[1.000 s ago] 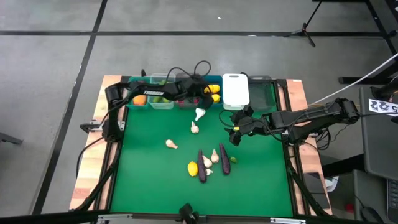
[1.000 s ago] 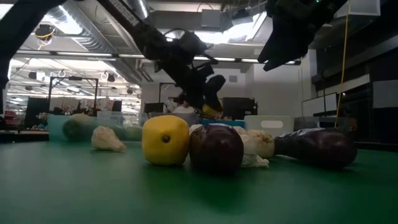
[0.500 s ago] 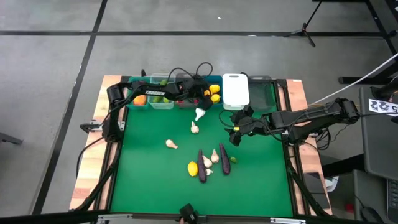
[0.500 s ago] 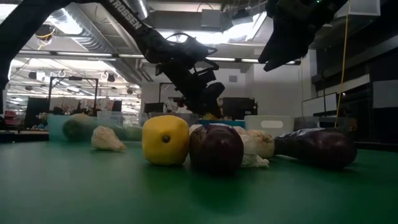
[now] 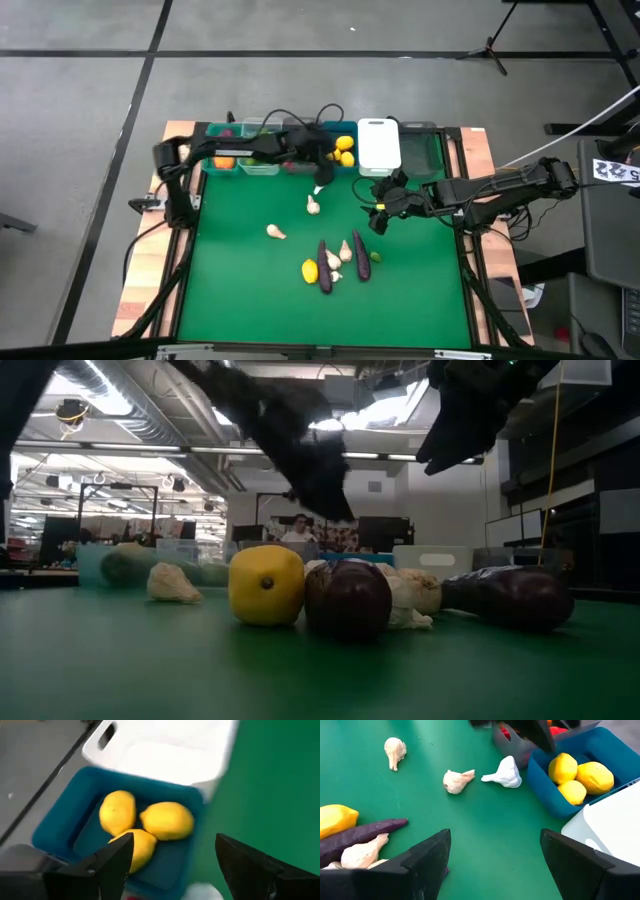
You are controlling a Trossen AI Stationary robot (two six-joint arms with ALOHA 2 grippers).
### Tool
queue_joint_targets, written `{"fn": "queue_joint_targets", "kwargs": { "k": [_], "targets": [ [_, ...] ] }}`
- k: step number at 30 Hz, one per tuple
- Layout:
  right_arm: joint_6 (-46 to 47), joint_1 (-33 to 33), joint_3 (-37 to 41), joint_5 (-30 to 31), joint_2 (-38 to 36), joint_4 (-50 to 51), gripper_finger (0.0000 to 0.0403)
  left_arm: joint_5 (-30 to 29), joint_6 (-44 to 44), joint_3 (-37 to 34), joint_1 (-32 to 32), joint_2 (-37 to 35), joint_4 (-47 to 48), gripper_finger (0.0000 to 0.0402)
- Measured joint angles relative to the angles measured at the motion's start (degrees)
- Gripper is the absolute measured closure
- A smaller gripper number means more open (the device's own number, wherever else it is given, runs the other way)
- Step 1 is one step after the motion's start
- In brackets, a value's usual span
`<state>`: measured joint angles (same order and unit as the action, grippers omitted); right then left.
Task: Sort produce into baskets
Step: Put the lemon into the blue bin
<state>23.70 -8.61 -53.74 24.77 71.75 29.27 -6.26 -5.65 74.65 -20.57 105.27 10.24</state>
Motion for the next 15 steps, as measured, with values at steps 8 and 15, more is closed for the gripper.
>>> {"fn": "queue_joint_targets", "kwargs": {
  "k": [8,15],
  "targets": [
    [-0.04,0.01,0.00,0.01,0.00,0.81,0.0098,3.30,-1.99,0.00,10.55,-16.95,17.34,0.0128],
    [-0.17,0.01,0.00,0.02,0.00,0.84,0.0098,4.51,-4.33,-3.12,25.69,-24.58,16.56,0.0132]
  ]
}}
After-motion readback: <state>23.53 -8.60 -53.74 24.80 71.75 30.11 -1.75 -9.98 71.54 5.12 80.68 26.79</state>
